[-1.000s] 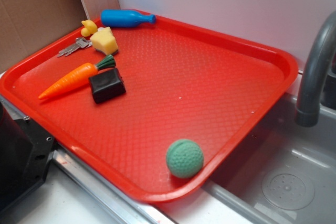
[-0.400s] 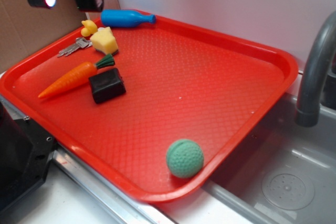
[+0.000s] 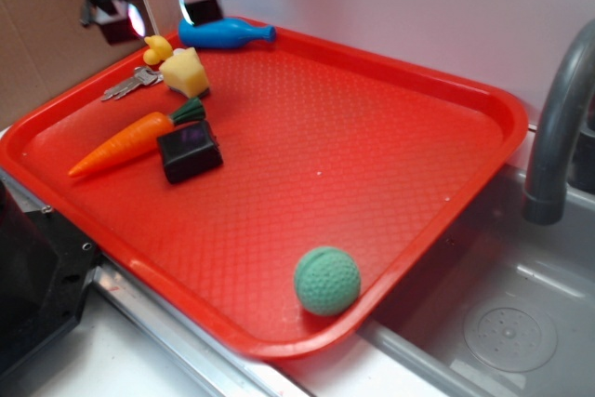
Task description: Grab the green sponge.
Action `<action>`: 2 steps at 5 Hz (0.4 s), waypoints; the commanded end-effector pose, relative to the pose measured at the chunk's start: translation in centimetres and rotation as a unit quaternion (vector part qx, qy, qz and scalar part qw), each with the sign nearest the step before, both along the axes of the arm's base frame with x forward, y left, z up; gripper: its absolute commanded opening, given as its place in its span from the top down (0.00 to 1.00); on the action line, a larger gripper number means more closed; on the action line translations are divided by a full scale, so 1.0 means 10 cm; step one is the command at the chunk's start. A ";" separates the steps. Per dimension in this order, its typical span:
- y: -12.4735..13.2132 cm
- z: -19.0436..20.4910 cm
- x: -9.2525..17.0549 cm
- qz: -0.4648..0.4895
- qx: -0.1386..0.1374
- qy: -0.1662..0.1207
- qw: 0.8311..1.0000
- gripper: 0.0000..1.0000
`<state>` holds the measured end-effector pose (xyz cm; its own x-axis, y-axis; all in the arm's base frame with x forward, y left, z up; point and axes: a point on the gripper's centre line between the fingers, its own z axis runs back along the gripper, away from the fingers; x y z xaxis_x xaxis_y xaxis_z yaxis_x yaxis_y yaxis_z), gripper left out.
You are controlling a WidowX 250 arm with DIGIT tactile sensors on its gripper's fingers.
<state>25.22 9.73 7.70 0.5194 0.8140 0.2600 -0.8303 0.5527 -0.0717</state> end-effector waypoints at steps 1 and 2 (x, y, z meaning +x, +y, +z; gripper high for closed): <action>0.24 -0.25 0.07 0.021 -0.017 -0.017 0.999 0.00; 0.33 -0.50 -0.15 0.020 -0.035 0.032 0.999 0.00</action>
